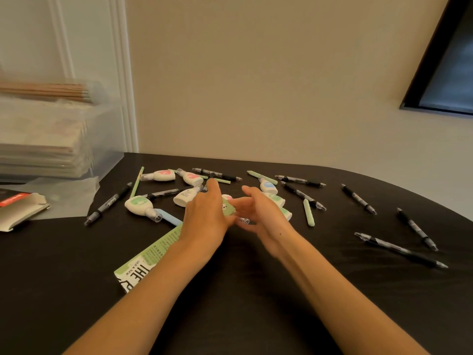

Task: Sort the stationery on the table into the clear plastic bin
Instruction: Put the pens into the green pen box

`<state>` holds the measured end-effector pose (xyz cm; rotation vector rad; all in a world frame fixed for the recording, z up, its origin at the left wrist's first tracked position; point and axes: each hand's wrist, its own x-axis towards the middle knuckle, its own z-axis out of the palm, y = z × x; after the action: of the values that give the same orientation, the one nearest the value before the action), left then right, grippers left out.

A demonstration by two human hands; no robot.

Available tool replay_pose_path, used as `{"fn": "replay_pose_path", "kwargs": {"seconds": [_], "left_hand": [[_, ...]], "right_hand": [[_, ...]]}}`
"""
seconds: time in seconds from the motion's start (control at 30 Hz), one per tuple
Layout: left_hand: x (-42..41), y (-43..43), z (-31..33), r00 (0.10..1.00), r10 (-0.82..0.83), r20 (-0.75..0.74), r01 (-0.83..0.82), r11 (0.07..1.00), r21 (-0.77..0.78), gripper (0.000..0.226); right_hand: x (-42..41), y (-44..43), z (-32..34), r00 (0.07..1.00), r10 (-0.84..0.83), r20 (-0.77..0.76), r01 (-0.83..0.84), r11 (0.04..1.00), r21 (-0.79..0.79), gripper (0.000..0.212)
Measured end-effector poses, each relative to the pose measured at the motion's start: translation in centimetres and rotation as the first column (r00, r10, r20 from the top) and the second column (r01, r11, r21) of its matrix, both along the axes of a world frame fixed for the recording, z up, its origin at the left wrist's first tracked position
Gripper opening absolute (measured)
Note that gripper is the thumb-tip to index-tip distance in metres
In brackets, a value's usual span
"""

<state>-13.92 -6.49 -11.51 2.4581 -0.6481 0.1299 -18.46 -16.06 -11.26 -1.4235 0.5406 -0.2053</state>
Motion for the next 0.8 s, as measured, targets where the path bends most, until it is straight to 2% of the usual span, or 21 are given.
{"fn": "replay_pose_path", "kwargs": {"seconds": [0.1,0.2,0.33,0.4,0.47,0.53,0.6,0.7,0.8], "left_hand": [[1.1,0.4,0.5,1.0,0.009,0.018,-0.01,0.999,0.042,0.056],[3.2,1.3,1.1,0.997,0.066,0.048,-0.07,0.993,0.099,0.052],[7.0,2.7,1.9,0.987,0.148,0.06,-0.155,0.977,0.145,0.054],[8.6,3.1,2.4,0.982,0.181,0.047,-0.186,0.972,0.145,0.057],[10.3,3.6,2.6,0.975,0.22,0.036,-0.223,0.965,0.136,0.06],[12.0,4.1,2.5,0.967,0.253,0.024,-0.254,0.959,0.122,0.061],[13.5,4.6,2.5,0.961,0.276,0.008,-0.276,0.955,0.109,0.063],[15.1,5.1,2.5,0.953,0.301,-0.026,-0.298,0.952,0.068,0.065],[16.0,5.9,2.6,0.939,0.34,-0.052,-0.34,0.94,0.004,0.064]], "right_hand": [[0.7,-0.7,0.7,1.0,0.015,0.009,-0.015,0.998,-0.064,0.043],[2.9,-1.6,1.3,0.998,-0.066,-0.002,0.065,0.985,-0.161,0.034],[7.4,-2.4,1.3,0.992,-0.118,-0.036,0.094,0.913,-0.397,0.024],[9.7,-3.0,0.8,0.993,-0.109,-0.037,0.065,0.8,-0.597,0.024],[12.0,-3.4,0.3,0.992,-0.104,-0.075,0.005,0.613,-0.79,0.026],[13.8,-4.0,-0.1,0.985,-0.092,-0.145,-0.087,0.462,-0.883,0.026],[15.3,-4.6,-0.6,0.973,-0.085,-0.216,-0.173,0.355,-0.919,0.023],[16.7,-4.9,-1.5,0.955,-0.078,-0.288,-0.26,0.252,-0.932,0.018],[17.4,-4.7,-1.5,0.95,-0.08,-0.301,-0.272,0.255,-0.928,0.014]]}}
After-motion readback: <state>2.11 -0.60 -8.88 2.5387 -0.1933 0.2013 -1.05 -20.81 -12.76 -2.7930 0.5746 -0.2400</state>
